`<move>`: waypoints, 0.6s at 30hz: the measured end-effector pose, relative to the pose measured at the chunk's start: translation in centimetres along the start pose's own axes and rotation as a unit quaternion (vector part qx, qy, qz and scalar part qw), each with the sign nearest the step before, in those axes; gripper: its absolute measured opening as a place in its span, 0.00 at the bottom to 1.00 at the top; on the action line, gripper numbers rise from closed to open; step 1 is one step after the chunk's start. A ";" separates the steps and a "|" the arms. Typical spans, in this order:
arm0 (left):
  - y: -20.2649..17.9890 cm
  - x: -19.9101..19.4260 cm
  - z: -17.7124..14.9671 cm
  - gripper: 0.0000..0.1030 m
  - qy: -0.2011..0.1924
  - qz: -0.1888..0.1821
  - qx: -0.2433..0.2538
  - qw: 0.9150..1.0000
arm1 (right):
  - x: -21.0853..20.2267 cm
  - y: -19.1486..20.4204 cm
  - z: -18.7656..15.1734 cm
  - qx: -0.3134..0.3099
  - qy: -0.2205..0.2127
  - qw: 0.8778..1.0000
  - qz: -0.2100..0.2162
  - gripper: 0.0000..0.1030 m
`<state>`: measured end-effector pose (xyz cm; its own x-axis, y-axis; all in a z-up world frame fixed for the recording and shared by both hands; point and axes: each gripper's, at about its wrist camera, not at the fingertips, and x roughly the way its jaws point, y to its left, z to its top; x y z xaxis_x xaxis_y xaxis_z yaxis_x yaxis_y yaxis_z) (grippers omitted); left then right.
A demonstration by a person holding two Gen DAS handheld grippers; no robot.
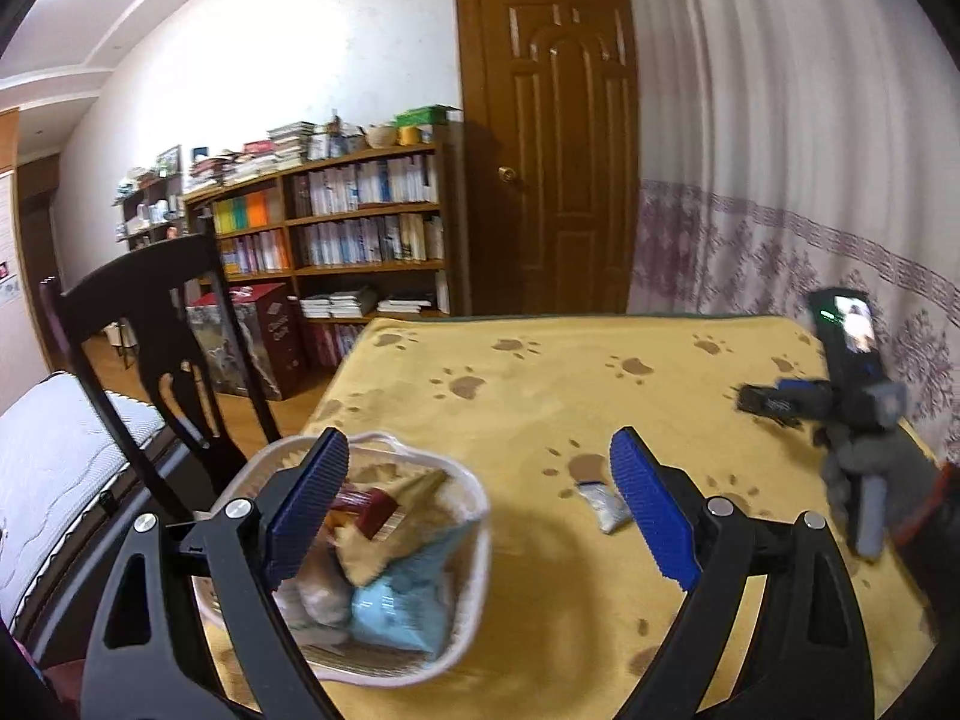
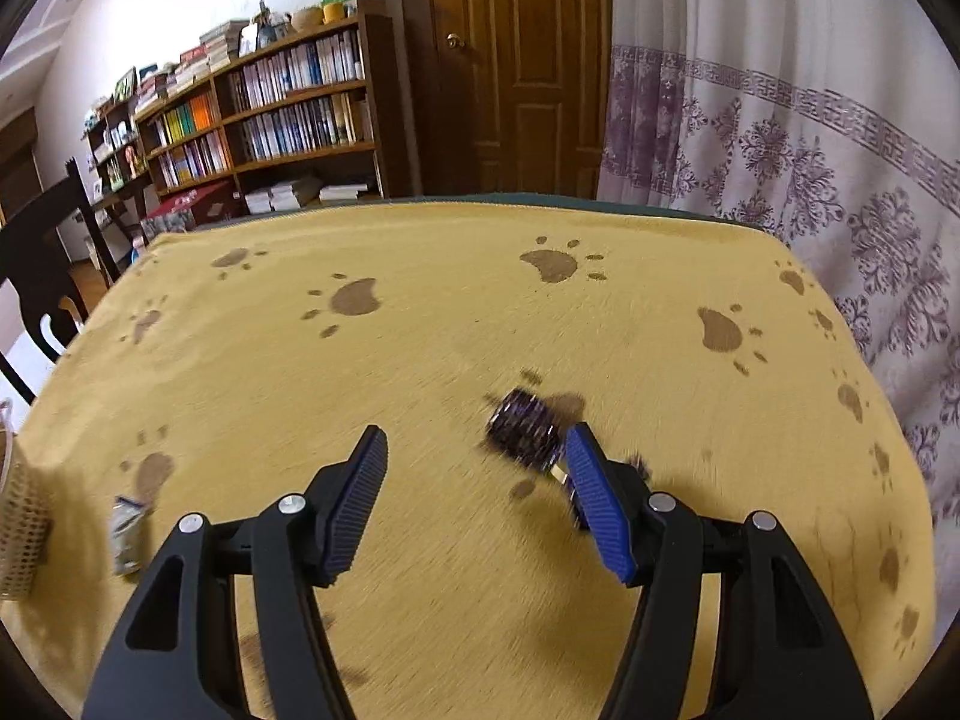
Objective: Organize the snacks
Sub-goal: 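Move the right tool to the table and grasp the purple foil candy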
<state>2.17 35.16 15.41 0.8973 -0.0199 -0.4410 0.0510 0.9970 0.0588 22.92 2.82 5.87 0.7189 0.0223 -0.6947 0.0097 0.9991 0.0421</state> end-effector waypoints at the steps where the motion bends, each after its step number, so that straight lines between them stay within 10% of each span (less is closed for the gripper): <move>1: -0.4 0.1 -0.1 0.88 0.001 -0.003 0.003 1.000 | 0.8 -0.2 0.3 -0.006 0.005 1.000 -0.006 0.61; 18: -6.3 4.5 -1.4 0.88 0.057 -0.048 0.041 0.996 | 3.8 -2.6 -0.6 0.005 0.050 0.998 0.028 0.32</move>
<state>5.25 28.87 11.85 0.8317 -0.1020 -0.5459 0.1743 0.9813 0.0822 25.17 0.35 2.66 0.6458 0.0817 -0.7592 -0.0216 0.9958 0.0888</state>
